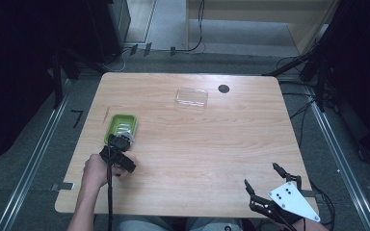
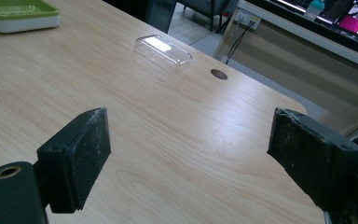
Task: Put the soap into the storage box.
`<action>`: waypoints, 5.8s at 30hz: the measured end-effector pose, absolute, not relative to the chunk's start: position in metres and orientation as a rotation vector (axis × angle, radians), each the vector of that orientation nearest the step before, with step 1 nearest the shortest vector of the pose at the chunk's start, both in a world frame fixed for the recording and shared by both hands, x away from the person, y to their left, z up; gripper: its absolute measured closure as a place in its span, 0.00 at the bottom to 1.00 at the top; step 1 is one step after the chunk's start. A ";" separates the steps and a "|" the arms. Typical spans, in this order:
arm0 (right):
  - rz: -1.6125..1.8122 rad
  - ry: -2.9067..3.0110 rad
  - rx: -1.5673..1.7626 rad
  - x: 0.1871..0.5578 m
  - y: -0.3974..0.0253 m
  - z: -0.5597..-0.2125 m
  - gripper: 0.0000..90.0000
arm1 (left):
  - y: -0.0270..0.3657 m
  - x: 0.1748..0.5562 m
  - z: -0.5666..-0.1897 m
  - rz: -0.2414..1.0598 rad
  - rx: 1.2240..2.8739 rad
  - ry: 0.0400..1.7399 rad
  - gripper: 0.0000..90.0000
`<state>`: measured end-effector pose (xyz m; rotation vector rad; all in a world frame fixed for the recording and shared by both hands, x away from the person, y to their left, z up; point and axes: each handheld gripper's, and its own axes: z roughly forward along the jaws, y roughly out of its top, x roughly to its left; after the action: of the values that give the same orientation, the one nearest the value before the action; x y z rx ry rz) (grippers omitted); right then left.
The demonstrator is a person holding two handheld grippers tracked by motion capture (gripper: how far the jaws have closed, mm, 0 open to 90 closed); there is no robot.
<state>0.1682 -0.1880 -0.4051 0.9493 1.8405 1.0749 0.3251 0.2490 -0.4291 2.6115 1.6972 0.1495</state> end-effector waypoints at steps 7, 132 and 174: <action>1.074 1.841 0.950 0.168 -0.188 -0.405 0.15 | 0.257 0.325 -0.427 0.161 2.595 1.710 0.38; 1.039 1.828 0.996 0.162 -0.198 -0.406 0.15 | 0.283 0.417 -0.402 0.313 2.422 1.729 0.38; 1.027 1.815 1.012 0.158 -0.203 -0.407 0.15 | 0.286 0.432 -0.431 0.345 2.368 1.809 0.37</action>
<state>0.1582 -0.2028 -0.4065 1.0122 1.8148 1.0275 0.4316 0.2864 -0.4308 2.3679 1.8094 0.3454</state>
